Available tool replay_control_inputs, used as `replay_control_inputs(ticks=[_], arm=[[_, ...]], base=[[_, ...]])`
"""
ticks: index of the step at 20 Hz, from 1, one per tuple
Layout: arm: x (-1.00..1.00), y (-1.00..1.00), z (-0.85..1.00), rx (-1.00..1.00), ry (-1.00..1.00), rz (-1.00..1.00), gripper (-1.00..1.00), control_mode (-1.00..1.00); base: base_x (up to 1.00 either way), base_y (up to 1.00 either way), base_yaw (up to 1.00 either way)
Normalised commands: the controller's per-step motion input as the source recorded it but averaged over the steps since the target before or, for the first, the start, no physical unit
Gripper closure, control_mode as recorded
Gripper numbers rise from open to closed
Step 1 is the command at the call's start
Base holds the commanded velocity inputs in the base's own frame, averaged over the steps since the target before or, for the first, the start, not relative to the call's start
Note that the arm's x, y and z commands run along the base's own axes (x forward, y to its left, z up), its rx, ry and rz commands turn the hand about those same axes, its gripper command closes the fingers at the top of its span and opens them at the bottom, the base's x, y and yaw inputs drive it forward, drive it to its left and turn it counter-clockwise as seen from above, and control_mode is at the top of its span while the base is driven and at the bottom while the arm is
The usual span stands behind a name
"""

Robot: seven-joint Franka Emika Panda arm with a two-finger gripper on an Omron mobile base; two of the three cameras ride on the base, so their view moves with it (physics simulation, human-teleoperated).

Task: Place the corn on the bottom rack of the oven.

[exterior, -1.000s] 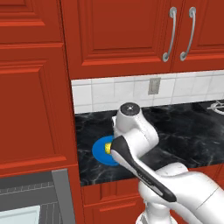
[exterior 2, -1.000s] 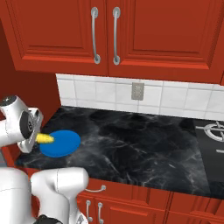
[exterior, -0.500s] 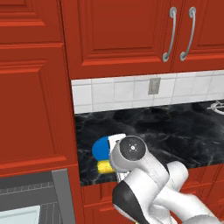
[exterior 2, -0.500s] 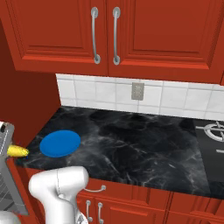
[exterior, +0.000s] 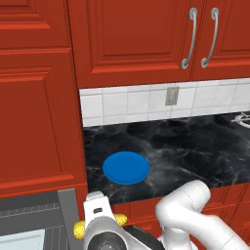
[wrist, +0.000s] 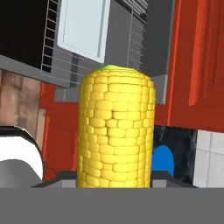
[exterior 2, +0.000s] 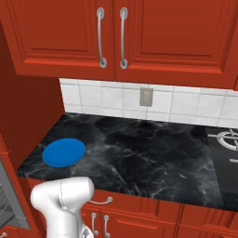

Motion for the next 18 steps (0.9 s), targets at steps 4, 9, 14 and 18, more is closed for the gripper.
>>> replay_control_inputs(ticks=[4,9,14,18], arm=[[-0.29,1.0,-0.3,-0.06,0.0,0.01,1.0,-1.0],[0.14,0.72,-0.61,0.02,0.0,-0.18,1.0,-1.0],[0.05,0.35,-0.95,0.15,-0.01,-0.53,1.0,-1.0],[0.0,0.06,-0.79,0.25,-0.06,-0.79,1.0,-1.0]], base=[[0.0,0.0,0.0],[0.0,0.0,0.0],[0.0,0.0,0.0],[0.0,0.0,0.0]])
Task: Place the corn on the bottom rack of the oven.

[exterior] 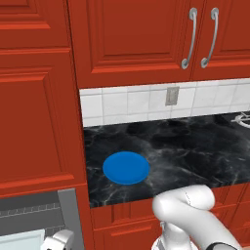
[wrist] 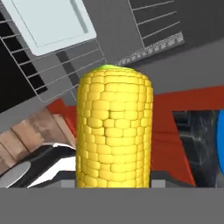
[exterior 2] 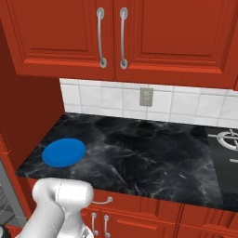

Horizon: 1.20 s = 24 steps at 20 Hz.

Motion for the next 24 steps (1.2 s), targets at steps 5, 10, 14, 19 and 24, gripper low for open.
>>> replay_control_inputs(ticks=[5,10,14,19,24], arm=[[0.08,0.03,-0.58,0.39,-0.01,-0.75,1.0,-1.0],[0.02,0.12,-0.36,0.21,-0.02,-0.5,1.0,-1.0],[0.05,0.01,-0.01,0.0,-0.16,0.0,1.0,-1.0],[0.76,0.24,-0.06,0.12,-0.14,0.0,1.0,-1.0],[0.58,0.73,-0.25,0.24,-0.07,0.0,1.0,-1.0]], base=[[0.0,0.0,0.0],[0.0,0.0,0.0],[0.0,0.0,0.0],[0.0,0.0,0.0],[0.0,0.0,0.0]])
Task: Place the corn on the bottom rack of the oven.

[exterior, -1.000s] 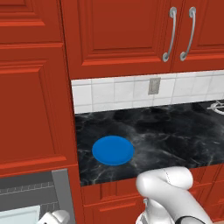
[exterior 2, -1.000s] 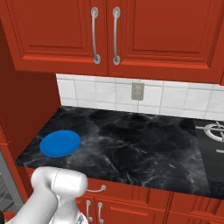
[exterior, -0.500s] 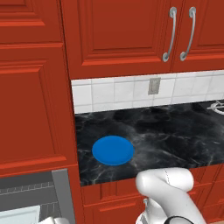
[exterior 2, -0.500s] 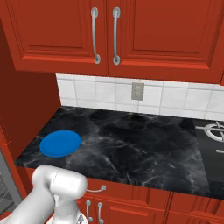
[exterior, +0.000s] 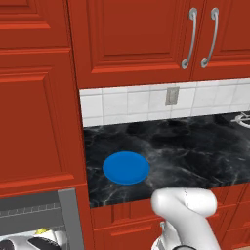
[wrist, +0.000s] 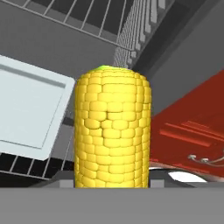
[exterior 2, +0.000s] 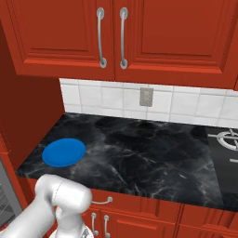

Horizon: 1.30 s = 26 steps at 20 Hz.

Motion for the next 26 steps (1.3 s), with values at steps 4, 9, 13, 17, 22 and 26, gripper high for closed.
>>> replay_control_inputs(ticks=[4,9,13,17,22,26], arm=[[0.18,0.71,-0.37,0.14,0.0,0.0,1.0,-1.0],[0.08,0.71,-0.38,0.16,0.0,0.04,1.0,-1.0],[0.12,0.58,-0.27,0.17,0.0,0.02,1.0,-1.0],[0.14,0.54,-0.38,0.2,0.0,0.02,1.0,-1.0],[0.23,0.11,-0.23,0.04,0.01,0.0,1.0,-1.0],[0.34,0.16,-0.19,-0.01,0.0,-0.05,1.0,-1.0]], base=[[0.0,0.0,0.0],[0.0,0.0,0.0],[0.0,0.0,0.0],[0.0,0.0,0.0],[0.0,0.0,0.0],[0.0,0.0,0.0]])
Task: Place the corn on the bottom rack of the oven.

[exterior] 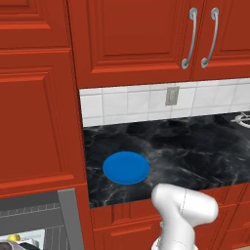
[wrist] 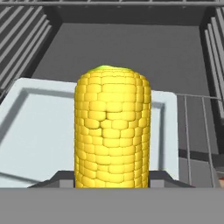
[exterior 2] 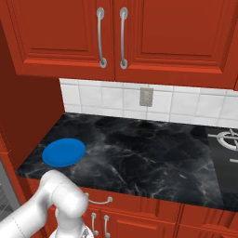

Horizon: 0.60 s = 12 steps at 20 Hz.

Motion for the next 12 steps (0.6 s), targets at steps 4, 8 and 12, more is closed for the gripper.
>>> replay_control_inputs(ticks=[4,8,12], arm=[[0.23,0.28,-0.17,-0.03,0.0,-0.08,1.0,-1.0],[0.24,0.33,-0.13,-0.04,0.0,-0.1,1.0,-1.0],[0.21,0.28,-0.1,-0.03,0.0,-0.12,1.0,-1.0]], base=[[0.0,0.0,0.0],[0.0,0.0,0.0],[0.0,0.0,0.0]])
